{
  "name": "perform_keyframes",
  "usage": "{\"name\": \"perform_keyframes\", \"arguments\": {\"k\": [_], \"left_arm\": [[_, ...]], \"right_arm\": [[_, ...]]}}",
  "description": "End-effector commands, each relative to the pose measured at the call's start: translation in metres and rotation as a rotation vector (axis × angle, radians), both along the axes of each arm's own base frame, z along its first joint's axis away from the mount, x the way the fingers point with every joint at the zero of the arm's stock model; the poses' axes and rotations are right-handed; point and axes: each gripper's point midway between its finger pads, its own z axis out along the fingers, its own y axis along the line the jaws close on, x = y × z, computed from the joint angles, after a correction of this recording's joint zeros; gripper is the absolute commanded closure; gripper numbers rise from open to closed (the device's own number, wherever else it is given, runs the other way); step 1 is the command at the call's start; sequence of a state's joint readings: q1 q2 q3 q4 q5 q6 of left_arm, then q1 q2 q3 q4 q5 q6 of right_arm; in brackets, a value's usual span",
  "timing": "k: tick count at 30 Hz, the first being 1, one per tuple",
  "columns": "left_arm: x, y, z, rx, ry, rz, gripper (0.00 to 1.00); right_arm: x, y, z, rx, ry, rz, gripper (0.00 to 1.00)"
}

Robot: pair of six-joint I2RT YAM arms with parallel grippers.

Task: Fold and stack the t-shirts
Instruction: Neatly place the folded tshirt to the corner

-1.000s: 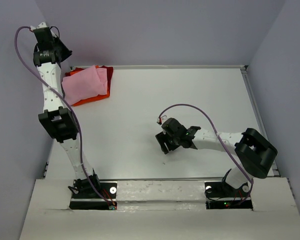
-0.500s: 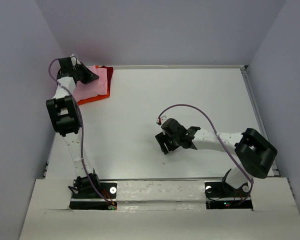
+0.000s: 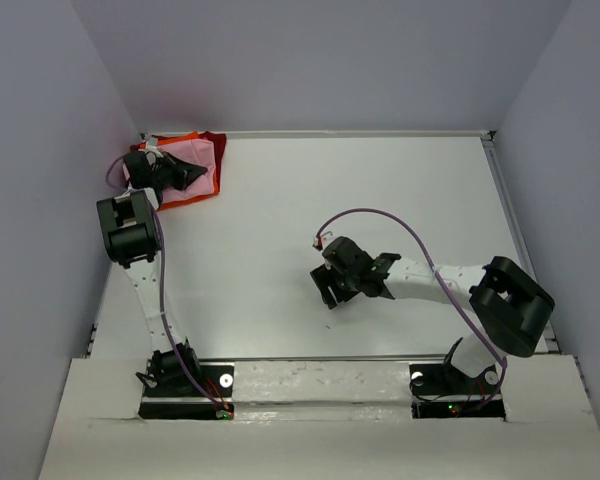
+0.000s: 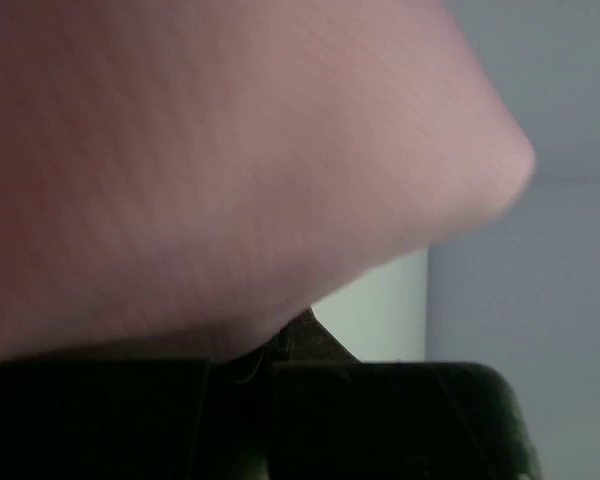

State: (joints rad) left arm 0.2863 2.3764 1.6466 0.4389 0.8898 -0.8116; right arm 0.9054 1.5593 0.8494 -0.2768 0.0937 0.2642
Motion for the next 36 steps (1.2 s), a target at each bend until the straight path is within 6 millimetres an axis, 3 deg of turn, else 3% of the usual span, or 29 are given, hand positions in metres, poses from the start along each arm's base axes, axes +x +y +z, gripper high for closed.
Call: {"name": "perform_keyframes", "arguments": {"k": [1, 3, 9, 10, 14, 16, 18, 21, 25, 31, 32, 36], "left_arm": [[-0.015, -0.006, -0.019, -0.199, -0.014, -0.065, 1.0], [-0.02, -0.009, -0.019, -0.302, -0.023, -0.068, 1.0], [-0.025, -0.01, -0.012, -0.359, -0.08, -0.075, 1.0], [-0.024, -0.011, -0.01, -0.359, -0.08, -0.079, 0.95], [-0.023, -0.011, 0.01, -0.346, -0.124, -0.084, 0.56], [-0.021, -0.01, 0.014, -0.327, -0.127, -0.085, 0.44], [-0.021, -0.009, 0.025, -0.306, -0.146, -0.092, 0.21], [-0.021, -0.009, 0.037, -0.296, -0.16, -0.088, 0.06], [-0.02, -0.008, 0.055, -0.269, -0.173, -0.077, 0.04], [-0.019, -0.006, 0.127, -0.228, -0.266, -0.07, 0.04], [-0.022, -0.008, 0.154, -0.214, -0.312, -0.075, 0.04], [-0.033, -0.019, 0.218, -0.163, -0.404, -0.077, 0.04]], "right_arm": [[0.006, 0.01, 0.013, 0.035, -0.043, 0.015, 0.3], [0.005, 0.01, 0.014, 0.037, -0.044, 0.015, 0.3], [0.006, 0.011, 0.014, 0.037, -0.045, 0.018, 0.3], [0.006, 0.011, 0.014, 0.035, -0.045, 0.02, 0.3], [0.005, 0.011, 0.012, 0.034, -0.04, 0.02, 0.3], [0.005, 0.011, 0.013, 0.033, -0.04, 0.021, 0.3], [0.005, 0.011, 0.013, 0.036, -0.04, 0.021, 0.3], [0.005, 0.012, 0.012, 0.036, -0.039, 0.023, 0.3], [0.006, 0.012, 0.011, 0.032, -0.036, 0.023, 0.3], [0.004, 0.015, 0.01, 0.031, -0.036, 0.032, 0.3], [0.004, 0.015, 0.01, 0.03, -0.037, 0.031, 0.3], [0.006, 0.013, 0.012, 0.028, -0.052, 0.023, 0.3]]}}
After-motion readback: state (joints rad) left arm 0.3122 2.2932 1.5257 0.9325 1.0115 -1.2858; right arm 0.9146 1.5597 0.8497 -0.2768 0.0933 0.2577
